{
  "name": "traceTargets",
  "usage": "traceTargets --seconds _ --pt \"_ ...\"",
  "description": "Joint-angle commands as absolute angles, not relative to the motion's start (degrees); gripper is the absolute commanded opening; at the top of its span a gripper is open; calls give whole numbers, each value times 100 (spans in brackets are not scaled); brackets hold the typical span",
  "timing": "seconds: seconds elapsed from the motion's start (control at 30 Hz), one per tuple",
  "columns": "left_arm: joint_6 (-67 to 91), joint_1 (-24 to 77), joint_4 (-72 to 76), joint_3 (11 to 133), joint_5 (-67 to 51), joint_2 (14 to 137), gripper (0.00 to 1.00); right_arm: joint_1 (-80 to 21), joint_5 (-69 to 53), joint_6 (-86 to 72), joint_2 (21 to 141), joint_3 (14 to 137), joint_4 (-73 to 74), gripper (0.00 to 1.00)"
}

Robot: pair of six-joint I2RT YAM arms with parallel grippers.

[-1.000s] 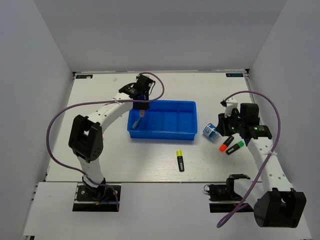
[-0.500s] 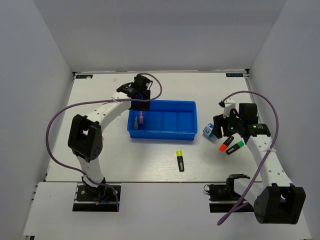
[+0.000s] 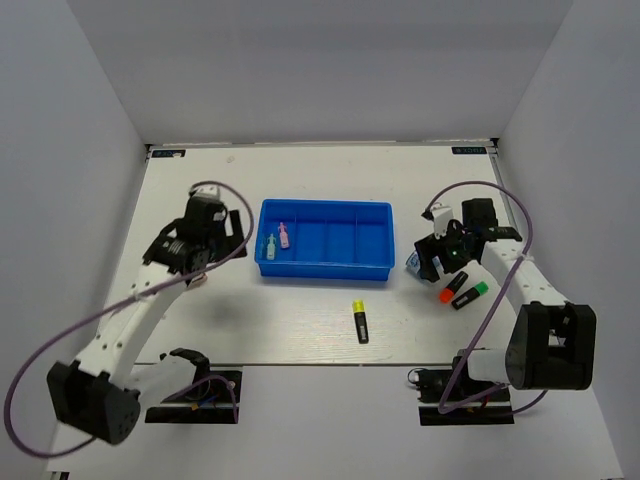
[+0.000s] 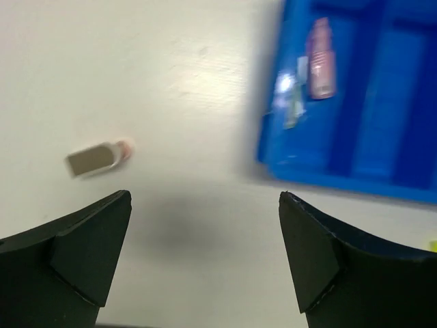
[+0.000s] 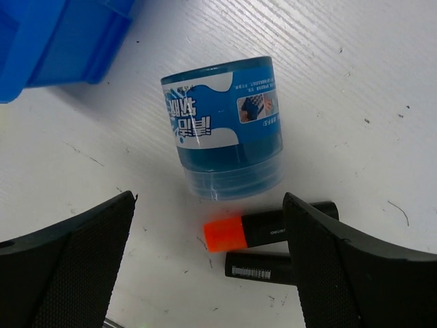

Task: Sort the stationery into containers
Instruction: Pick up the stationery from the center of the board.

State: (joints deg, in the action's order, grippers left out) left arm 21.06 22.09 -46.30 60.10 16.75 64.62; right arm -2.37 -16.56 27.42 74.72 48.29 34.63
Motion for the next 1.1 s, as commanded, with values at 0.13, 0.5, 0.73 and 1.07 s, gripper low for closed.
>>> traceTargets --seconds 0.13,0.5,0.73,1.07 --pt "2180 1512 -4966 4273 1766 5003 100 -343 -1785 3216 8067 5572 3314 90" --pt "2391 976 -5036 3788 1898 4685 100 -545 -1591 4095 9421 5960 3350 86" --pt "2443 756 -4948 3683 1758 4632 100 -624 -1354 4193 9492 5573 3138 46" --pt "2952 308 -4957 3954 1705 5000 100 -606 -1458 3947 8632 6210 4258 0"
